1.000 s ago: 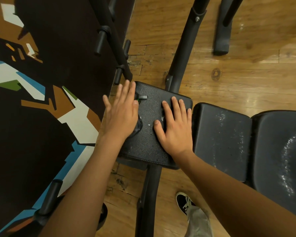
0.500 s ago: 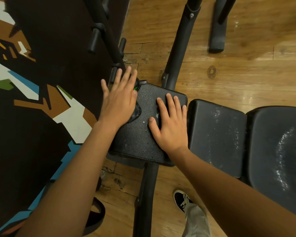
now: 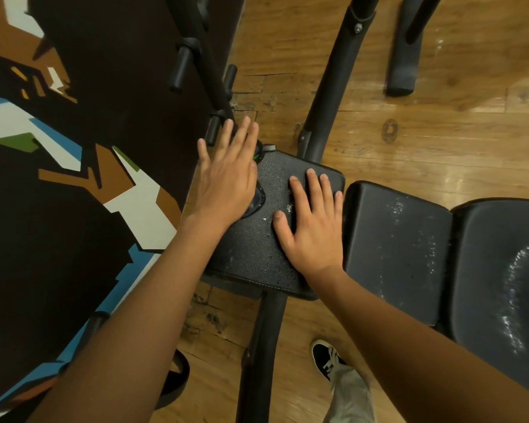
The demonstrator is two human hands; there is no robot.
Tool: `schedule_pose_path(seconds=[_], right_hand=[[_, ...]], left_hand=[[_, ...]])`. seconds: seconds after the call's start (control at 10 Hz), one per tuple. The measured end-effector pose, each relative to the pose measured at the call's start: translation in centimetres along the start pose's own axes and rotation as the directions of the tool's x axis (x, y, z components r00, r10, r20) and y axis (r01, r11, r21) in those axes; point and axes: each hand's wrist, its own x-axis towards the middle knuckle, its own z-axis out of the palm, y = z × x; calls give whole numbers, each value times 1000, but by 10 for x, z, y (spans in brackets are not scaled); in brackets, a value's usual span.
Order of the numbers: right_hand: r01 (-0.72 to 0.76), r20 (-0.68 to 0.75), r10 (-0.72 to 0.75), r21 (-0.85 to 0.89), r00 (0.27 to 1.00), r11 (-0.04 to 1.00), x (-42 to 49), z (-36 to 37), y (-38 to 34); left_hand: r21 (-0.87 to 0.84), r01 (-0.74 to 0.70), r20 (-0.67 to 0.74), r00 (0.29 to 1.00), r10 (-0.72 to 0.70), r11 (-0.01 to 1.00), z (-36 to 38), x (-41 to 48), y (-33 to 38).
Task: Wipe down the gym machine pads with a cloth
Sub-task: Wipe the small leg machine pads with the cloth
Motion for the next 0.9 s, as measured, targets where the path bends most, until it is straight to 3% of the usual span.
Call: schedule_pose_path(seconds=[0.4, 0.7, 0.9], right_hand=[[3, -5, -3, 2, 1000, 1000, 1, 1, 1], [1, 5, -1, 15, 1000, 1000, 0, 0, 1], [2, 12, -2, 0, 1000, 1000, 0, 0, 2]], left_hand=[[45, -21, 43, 999, 19, 999, -1, 23, -1], [26, -2, 73, 997, 0, 1000, 2, -53, -4], [39, -27, 82, 996, 23, 999, -3, -11, -7]])
